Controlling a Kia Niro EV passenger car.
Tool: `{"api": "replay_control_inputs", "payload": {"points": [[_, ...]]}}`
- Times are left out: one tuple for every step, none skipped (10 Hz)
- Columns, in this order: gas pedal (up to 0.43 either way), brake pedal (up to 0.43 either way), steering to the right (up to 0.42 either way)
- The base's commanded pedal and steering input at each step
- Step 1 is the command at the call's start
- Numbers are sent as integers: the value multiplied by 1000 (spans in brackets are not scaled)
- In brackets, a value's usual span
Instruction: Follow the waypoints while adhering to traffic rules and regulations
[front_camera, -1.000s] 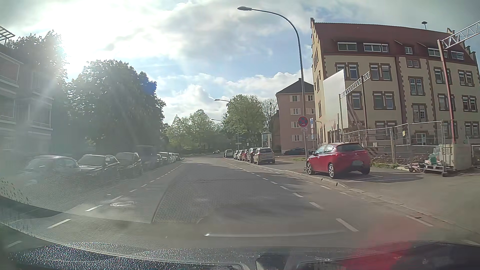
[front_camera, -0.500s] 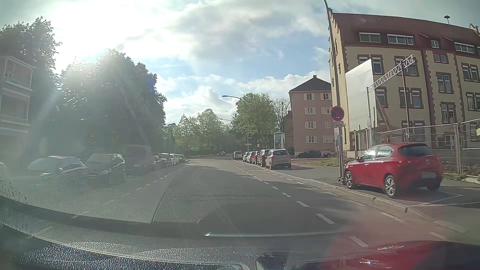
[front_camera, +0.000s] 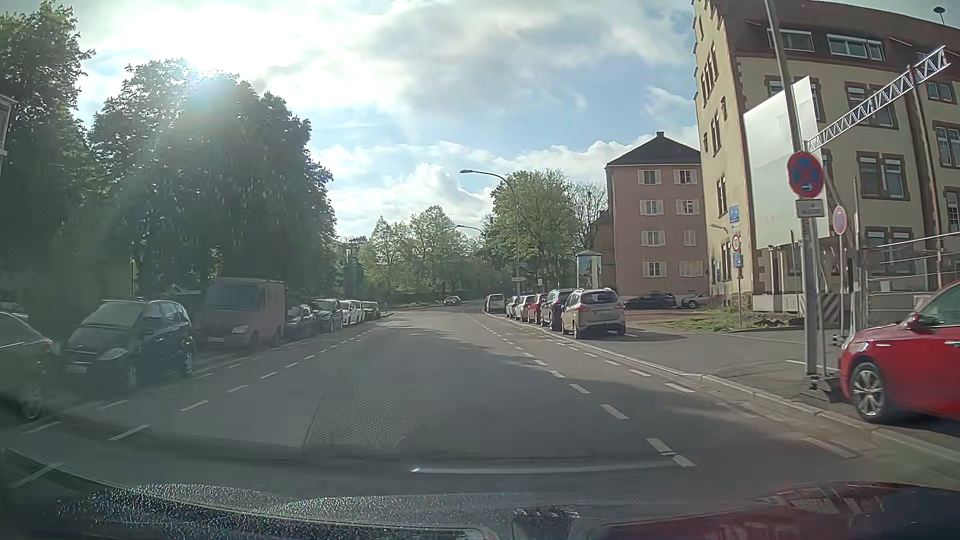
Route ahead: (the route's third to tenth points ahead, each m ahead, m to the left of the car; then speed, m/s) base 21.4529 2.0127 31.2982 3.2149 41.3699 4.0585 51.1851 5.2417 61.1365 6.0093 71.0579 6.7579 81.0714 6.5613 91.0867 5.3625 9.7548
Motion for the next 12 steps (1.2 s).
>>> {"api": "replay_control_inputs", "payload": {"points": [[79, 0, -31], [79, 0, -31], [79, 0, -31], [79, 0, -28], [79, 0, -26], [87, 0, -25], [87, 0, -23], [79, 0, -22], [79, 0, -20], [79, 0, -18], [79, 0, -16], [79, 0, -16]]}}
